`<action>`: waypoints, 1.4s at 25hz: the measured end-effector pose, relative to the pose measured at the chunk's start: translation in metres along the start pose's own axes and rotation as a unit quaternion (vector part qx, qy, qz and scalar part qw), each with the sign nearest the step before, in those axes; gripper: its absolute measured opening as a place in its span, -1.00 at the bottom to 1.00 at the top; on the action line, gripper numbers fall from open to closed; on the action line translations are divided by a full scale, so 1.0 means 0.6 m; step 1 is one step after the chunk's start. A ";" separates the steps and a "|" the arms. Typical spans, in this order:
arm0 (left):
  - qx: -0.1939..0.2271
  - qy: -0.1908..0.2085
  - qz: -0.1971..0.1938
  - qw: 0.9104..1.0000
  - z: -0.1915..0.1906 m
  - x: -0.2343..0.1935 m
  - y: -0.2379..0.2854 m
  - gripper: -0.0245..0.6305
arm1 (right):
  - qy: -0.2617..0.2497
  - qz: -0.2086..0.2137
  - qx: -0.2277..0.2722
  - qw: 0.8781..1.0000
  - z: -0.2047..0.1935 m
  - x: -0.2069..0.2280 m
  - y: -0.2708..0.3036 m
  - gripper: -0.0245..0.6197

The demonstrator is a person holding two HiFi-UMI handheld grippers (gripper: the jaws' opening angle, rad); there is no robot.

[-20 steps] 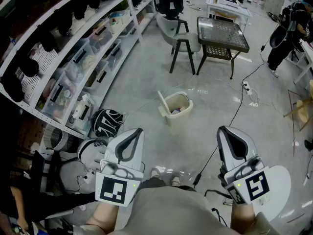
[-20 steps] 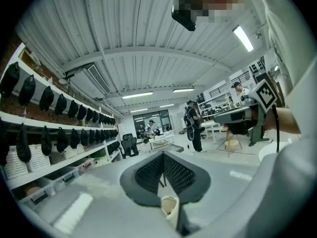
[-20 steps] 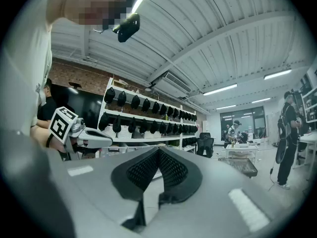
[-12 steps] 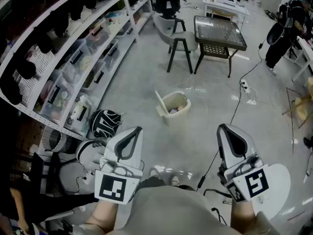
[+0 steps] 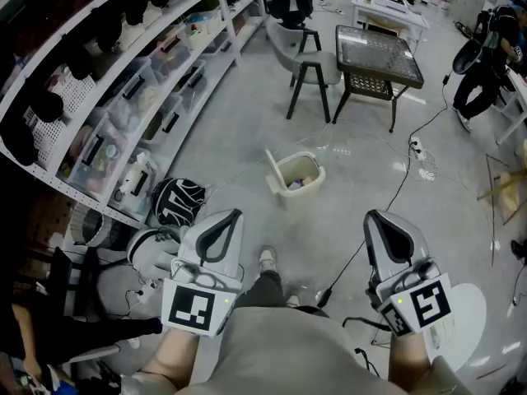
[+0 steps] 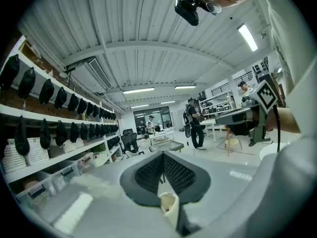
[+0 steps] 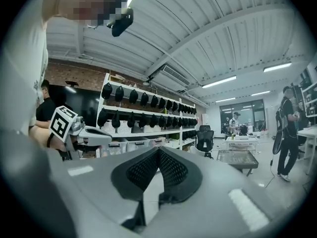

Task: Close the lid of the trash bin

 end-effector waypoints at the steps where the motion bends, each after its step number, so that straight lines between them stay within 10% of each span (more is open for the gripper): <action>1: -0.001 -0.002 0.002 1.000 -0.003 -0.005 0.004 -0.92 | -0.001 0.001 -0.002 1.000 0.000 0.001 0.008 -0.91; 35: -0.077 -0.012 -0.084 0.993 -0.085 -0.351 0.452 -0.92 | 0.024 -0.014 -0.147 0.989 -0.015 0.138 0.571 -0.91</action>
Point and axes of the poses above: the fingertips, and each gripper's own axes: y forward along the fingers, x to its right, z out of its top, the point moved 5 cm from there along -y, backward along the fingers, and after that the axes turned 10 degrees about -x, right-handed, at the moved point
